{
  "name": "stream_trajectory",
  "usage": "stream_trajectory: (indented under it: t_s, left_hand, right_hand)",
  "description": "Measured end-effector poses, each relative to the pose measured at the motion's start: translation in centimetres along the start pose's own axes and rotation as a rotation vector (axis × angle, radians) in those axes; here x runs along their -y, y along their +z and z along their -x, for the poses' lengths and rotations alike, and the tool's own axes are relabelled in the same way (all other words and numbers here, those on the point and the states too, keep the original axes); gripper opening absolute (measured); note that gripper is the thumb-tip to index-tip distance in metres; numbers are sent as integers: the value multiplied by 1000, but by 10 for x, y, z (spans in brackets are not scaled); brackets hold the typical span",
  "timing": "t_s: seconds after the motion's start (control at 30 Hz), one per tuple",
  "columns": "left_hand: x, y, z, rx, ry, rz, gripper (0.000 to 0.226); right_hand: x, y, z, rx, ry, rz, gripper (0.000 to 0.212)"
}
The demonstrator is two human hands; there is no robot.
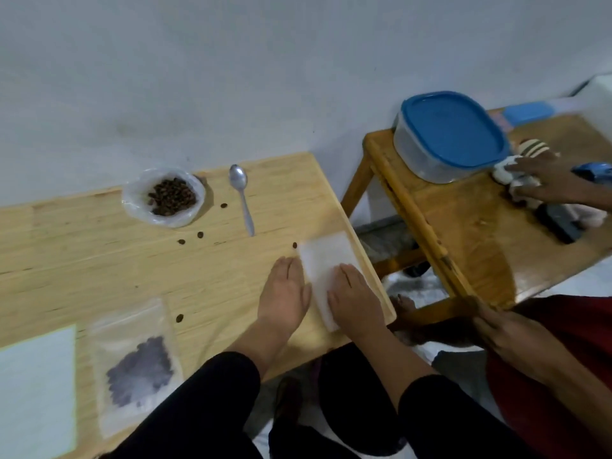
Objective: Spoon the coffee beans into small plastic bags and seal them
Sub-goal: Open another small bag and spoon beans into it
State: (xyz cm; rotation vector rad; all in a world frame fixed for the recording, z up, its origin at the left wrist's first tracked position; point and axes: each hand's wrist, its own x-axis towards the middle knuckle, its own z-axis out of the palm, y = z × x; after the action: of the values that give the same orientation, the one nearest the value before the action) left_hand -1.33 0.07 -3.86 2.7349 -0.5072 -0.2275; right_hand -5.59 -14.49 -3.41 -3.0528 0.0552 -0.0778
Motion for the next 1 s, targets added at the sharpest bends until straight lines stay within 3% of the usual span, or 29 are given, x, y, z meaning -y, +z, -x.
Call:
stream_trajectory:
  t_s: [0.13,0.23,0.4,0.6,0.8,1.0]
  left_hand:
    - [-10,3,-12,-18,-59,-22,63]
    - [-17,-4,-21,-27,-92,19,63]
    - [-19,-10,-31,-104,-172,301,59]
    - [-20,-12,-37,-203,-174,435,41]
    - [-25,-15,-40,-294,-206,568,9]
    - [-25,-33,-39,-279,-274,699,11]
  right_hand:
    - [-4,10,4,24,13,-21,53]
    - [-3,9,4,-27,18,-65,46]
    - [0,3,5,-129,20,-53,61]
    - [-4,8,6,-174,5,-58,60]
    - [-6,7,4,-148,3,-103,59]
    - [-11,-4,-6,-181,21,-254,45]
